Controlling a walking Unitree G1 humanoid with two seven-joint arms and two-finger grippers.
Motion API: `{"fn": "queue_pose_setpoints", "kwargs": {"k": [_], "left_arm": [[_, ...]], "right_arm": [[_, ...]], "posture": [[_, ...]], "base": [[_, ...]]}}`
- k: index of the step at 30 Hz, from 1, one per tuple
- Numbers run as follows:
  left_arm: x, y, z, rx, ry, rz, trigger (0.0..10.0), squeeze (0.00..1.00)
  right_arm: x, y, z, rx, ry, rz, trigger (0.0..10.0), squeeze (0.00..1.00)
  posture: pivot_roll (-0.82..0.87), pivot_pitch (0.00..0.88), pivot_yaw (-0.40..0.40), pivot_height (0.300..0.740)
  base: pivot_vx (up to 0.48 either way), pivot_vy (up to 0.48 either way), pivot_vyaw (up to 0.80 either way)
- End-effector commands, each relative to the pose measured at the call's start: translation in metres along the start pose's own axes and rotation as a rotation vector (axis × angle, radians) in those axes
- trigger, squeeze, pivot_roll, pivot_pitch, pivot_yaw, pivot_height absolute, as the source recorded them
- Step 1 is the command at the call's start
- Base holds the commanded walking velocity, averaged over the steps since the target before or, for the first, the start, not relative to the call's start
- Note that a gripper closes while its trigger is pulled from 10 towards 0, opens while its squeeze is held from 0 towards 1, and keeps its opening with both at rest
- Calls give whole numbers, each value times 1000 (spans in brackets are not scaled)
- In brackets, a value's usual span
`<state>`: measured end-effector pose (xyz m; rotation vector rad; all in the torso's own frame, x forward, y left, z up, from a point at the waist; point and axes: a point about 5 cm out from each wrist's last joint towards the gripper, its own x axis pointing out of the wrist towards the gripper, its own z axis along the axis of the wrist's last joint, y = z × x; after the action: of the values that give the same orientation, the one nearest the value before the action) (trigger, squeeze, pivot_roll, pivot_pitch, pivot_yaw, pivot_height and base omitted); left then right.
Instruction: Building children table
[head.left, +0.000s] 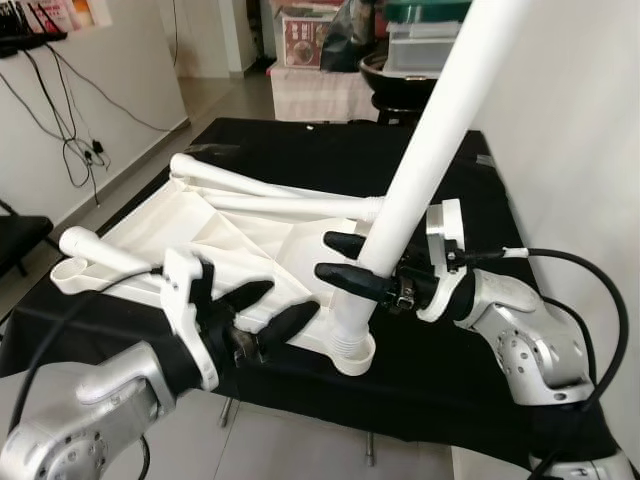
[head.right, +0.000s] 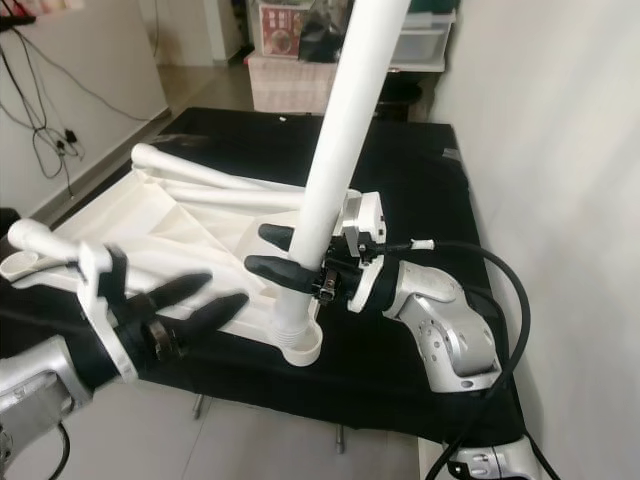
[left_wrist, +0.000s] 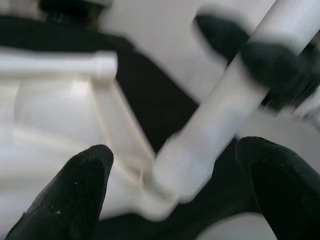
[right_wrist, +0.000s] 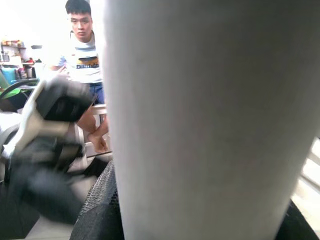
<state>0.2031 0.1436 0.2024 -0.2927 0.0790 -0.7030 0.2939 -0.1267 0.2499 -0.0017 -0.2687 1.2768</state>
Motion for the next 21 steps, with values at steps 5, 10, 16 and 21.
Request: {"fn": "queue_pose_setpoints", "kwargs": {"k": [5,10,16,21], "left_arm": [[-18,-20,-25,25,160,1,10000,0],[-37,-37,-45,77,274,-33,10000,0],[-41,-44,-47,57,228,-28,10000,0],[-42,-50,-45,40,202,-39,10000,0]], "right_arm": [[-7,4,-1,8,8,19,10000,0],[-14,4,6,30,-15,32,10000,0],[-10,7,12,10,-9,102,10000,0],[1,15,20,-22,-7,194,10000,0]], "posture": [[41,280,53,740],[63,321,60,740],[67,354,66,740],[73,375,58,740]], "base": [[0,0,0],[0,0,0],[0,0,0],[0,0,0]]}}
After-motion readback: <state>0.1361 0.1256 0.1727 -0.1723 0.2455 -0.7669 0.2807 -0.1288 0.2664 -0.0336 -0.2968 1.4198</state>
